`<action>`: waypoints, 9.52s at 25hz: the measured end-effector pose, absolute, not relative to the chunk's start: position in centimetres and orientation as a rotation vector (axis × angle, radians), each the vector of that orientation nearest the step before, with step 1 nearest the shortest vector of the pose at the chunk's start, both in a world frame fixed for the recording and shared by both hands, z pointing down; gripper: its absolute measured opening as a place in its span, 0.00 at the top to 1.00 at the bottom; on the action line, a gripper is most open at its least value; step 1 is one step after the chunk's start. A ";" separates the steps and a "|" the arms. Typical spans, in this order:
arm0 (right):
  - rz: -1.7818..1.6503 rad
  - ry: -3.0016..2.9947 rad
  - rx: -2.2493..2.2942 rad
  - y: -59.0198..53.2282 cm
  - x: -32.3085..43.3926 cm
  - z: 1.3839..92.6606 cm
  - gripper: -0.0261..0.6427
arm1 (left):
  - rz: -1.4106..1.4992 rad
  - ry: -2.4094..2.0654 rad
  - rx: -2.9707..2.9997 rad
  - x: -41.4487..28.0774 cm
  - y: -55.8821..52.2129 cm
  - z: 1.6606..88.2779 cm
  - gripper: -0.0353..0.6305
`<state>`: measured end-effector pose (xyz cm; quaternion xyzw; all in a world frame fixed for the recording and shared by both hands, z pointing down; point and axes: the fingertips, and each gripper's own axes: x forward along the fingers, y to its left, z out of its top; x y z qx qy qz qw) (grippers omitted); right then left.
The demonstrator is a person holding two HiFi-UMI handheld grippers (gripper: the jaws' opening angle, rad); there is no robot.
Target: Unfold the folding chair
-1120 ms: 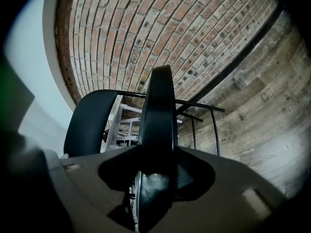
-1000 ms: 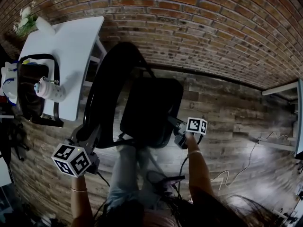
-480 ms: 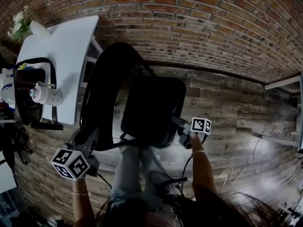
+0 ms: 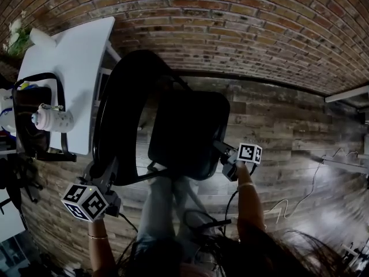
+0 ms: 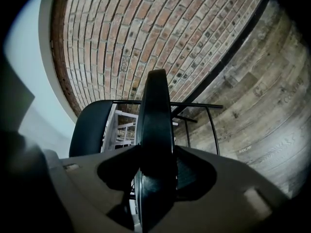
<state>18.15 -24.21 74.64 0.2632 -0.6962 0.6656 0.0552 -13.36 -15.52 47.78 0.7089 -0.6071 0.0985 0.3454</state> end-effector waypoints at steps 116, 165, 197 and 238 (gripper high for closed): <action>2.149 -2.169 1.077 -23.7 28.8 86.7 0.60 | 0.219 -1.434 1.764 -13.8 -15.9 56.8 0.85; 2.160 -2.016 1.339 -22.8 34.1 91.8 0.60 | 0.319 -1.268 1.782 -8.8 -15.5 59.5 0.83; 1.958 -1.959 1.417 -13.1 29.4 82.9 0.70 | 0.449 -1.471 1.759 -11.4 -9.7 57.9 0.70; 1.344 -2.449 1.151 6.2 20.3 51.2 0.92 | -0.034 -1.469 1.799 -11.1 18.7 43.2 0.85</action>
